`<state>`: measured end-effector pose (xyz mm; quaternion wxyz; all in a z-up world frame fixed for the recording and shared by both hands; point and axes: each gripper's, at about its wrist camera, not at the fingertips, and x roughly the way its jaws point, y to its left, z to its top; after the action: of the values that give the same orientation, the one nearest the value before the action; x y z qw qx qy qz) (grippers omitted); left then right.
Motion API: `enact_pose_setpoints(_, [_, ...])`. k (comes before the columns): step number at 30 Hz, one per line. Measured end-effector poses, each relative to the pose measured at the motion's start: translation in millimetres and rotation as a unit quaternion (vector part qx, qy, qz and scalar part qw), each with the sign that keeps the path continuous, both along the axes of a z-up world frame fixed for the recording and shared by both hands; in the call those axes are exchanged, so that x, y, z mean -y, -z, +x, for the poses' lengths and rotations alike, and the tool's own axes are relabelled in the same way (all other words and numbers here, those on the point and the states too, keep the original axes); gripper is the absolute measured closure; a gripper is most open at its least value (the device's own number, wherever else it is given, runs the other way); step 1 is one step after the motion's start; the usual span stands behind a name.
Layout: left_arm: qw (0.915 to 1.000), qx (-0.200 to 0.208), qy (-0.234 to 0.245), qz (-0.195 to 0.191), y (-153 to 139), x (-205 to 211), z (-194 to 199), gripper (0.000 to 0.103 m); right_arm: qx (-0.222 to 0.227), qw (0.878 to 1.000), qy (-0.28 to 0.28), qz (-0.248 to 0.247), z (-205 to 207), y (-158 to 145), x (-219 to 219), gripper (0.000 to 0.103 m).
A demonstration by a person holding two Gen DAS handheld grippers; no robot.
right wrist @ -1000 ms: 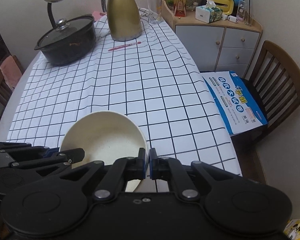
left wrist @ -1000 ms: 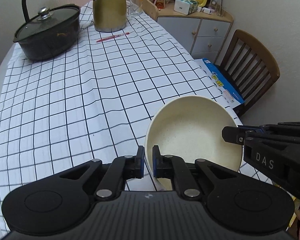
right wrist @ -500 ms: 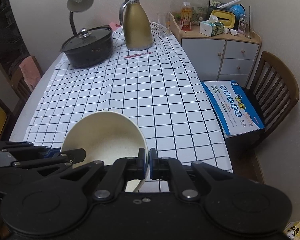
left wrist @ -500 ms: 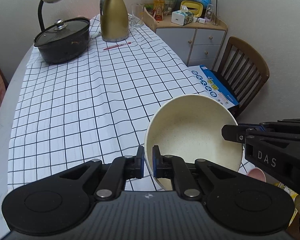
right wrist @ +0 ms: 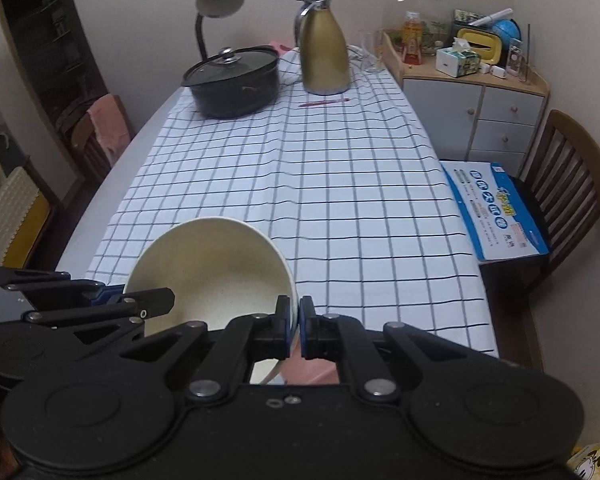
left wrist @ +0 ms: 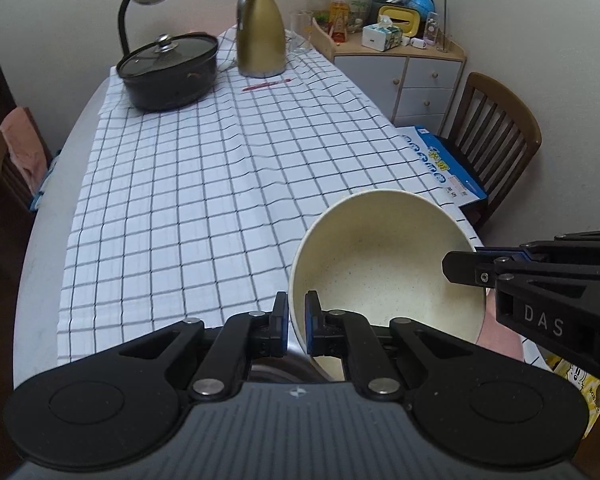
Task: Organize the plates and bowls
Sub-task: 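Lift the cream bowl with both grippers and carry it over the pink pot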
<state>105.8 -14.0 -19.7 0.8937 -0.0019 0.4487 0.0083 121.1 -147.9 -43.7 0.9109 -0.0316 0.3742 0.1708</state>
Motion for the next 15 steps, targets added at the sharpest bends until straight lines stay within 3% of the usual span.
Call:
enact_pose_setpoints(5, [0.9998,-0.008,-0.019,0.000,8.4,-21.9,-25.5,0.096,-0.017,0.999,-0.030,0.002,-16.2,10.9,-20.1,0.097])
enact_pose_setpoints(15, [0.9978,-0.043,-0.050,0.004,53.7,-58.5,-59.5,0.096,-0.073,0.994,-0.079,-0.007,-30.7,57.9,-62.0,0.096])
